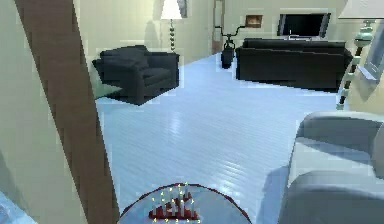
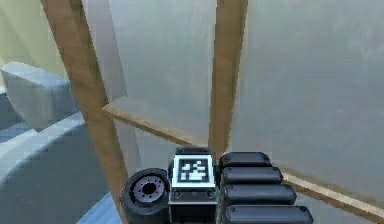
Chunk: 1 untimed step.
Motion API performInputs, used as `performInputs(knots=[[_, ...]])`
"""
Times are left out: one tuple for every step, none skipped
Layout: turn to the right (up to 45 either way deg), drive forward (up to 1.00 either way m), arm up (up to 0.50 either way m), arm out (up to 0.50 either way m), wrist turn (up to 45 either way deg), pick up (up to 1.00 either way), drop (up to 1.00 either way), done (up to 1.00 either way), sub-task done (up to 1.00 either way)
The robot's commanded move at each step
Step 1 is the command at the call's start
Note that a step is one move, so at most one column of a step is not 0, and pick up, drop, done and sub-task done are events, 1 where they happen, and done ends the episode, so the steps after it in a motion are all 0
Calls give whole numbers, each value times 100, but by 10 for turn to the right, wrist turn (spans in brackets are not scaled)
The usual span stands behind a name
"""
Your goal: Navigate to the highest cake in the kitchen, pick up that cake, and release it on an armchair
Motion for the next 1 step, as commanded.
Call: performInputs(knots=[[0,100,0,0,0,0,0,0,0]])
